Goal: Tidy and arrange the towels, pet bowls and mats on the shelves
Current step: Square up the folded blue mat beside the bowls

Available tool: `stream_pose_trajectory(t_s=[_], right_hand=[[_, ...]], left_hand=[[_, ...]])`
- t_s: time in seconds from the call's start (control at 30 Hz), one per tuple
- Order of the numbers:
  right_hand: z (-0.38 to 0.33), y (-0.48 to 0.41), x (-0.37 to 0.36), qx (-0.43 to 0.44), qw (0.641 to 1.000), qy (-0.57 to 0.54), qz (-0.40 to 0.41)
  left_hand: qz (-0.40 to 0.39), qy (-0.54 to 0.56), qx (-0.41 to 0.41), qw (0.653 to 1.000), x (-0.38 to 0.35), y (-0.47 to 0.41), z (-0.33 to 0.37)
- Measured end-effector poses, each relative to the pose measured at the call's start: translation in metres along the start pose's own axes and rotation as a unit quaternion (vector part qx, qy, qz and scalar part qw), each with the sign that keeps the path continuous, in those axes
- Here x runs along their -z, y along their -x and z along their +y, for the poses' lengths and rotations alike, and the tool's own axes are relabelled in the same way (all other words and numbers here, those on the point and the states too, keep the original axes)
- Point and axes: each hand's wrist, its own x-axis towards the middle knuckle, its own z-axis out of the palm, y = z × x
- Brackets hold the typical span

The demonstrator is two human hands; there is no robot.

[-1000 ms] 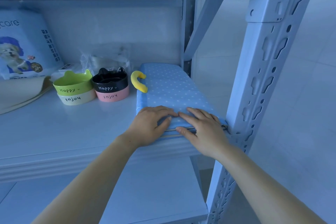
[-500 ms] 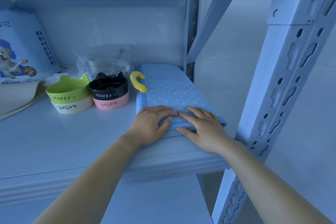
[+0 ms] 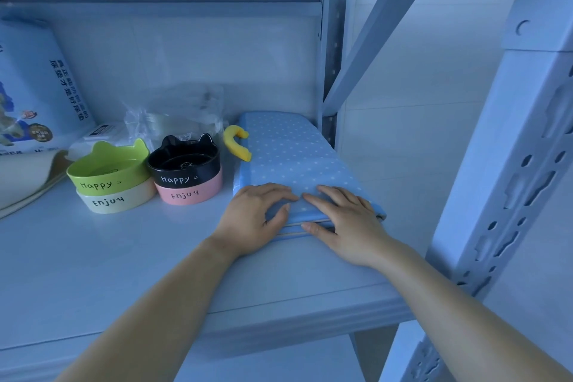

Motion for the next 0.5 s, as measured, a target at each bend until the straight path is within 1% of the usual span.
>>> stream_pose_trajectory(t_s=[0.1,0.23,0.37,0.5], right_hand=[[0.001,0.0,-0.003,-0.003,1.0,-0.003,0.013],[0.002,0.0,-0.005,-0.009,0.999,-0.011,0.032],[0.002,0.002,-0.007,-0.01,0.999,-0.013,0.051],[0.001,0.007,-0.007,-0.017,0.996,-0.012,0.092]], left_hand=[[0.007,0.01,0.007,1.0,0.001,0.0,0.002],[0.003,-0.001,0.015,1.0,0.003,0.001,0.005],[-0.023,-0.058,0.012,0.998,0.005,0.01,0.009],[-0.047,-0.089,0.003,0.995,0.009,0.015,0.009]])
